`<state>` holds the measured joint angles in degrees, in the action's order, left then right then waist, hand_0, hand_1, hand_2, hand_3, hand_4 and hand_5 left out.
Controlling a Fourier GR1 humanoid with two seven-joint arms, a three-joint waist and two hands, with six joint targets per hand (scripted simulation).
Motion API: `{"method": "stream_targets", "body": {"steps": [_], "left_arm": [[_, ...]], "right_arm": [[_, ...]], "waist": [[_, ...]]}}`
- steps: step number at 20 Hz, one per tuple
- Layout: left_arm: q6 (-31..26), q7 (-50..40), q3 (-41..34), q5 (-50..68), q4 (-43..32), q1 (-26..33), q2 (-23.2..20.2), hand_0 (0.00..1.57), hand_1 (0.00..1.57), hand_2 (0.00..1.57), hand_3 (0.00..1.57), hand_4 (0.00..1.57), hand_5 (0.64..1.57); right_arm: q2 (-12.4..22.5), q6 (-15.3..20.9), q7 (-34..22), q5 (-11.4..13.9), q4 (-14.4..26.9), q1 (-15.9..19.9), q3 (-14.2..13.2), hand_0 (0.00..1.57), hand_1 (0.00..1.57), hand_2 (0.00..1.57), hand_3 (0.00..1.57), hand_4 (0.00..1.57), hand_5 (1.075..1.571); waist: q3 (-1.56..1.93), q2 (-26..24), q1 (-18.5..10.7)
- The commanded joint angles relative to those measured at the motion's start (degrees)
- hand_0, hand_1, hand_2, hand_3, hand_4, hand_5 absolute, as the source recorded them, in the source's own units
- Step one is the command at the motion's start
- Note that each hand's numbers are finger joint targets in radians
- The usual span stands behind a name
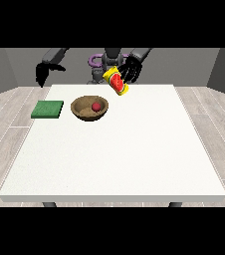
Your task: Pick the cup and pour the ball into the bowl, then pick the bowl and place it on the pad
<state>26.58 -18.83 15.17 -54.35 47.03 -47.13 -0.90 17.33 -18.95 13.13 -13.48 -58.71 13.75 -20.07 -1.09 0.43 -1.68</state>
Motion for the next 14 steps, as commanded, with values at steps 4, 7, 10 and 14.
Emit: {"method": "stream_targets", "body": {"steps": [4,7,10,14], "left_arm": [[2.4,13.8,-6.9,32.8,14.3,10.4,0.9,0.00,0.00,0.00,0.00,0.00,1.556],[-3.4,23.2,-6.0,41.5,18.3,15.4,0.9,0.00,0.00,0.00,0.00,0.00,1.564],[-9.5,29.3,-4.6,45.9,21.5,19.4,0.9,0.00,0.00,0.00,0.00,0.00,1.565],[-16.6,35.2,-9.5,49.0,19.5,22.0,-2.8,0.00,0.00,0.00,0.00,0.00,1.563]], "right_arm": [[-4.9,6.3,0.2,1.9,-2.7,5.2,2.2,0.00,0.00,0.00,0.00,0.29,1.570],[-9.1,13.0,1.6,3.9,-3.4,6.1,2.7,0.00,0.00,0.00,0.00,0.20,1.571],[-8.8,14.7,1.8,2.9,-0.5,7.4,0.7,0.00,0.00,0.00,0.00,0.29,1.570],[-11.4,17.7,2.3,3.9,0.0,8.5,2.4,0.00,0.00,0.00,0.00,0.32,1.569]], "waist": [[0.14,6.9,0.0],[0.59,8.6,-4.2],[0.98,9.9,-8.6],[1.05,9.8,-7.0]]}}
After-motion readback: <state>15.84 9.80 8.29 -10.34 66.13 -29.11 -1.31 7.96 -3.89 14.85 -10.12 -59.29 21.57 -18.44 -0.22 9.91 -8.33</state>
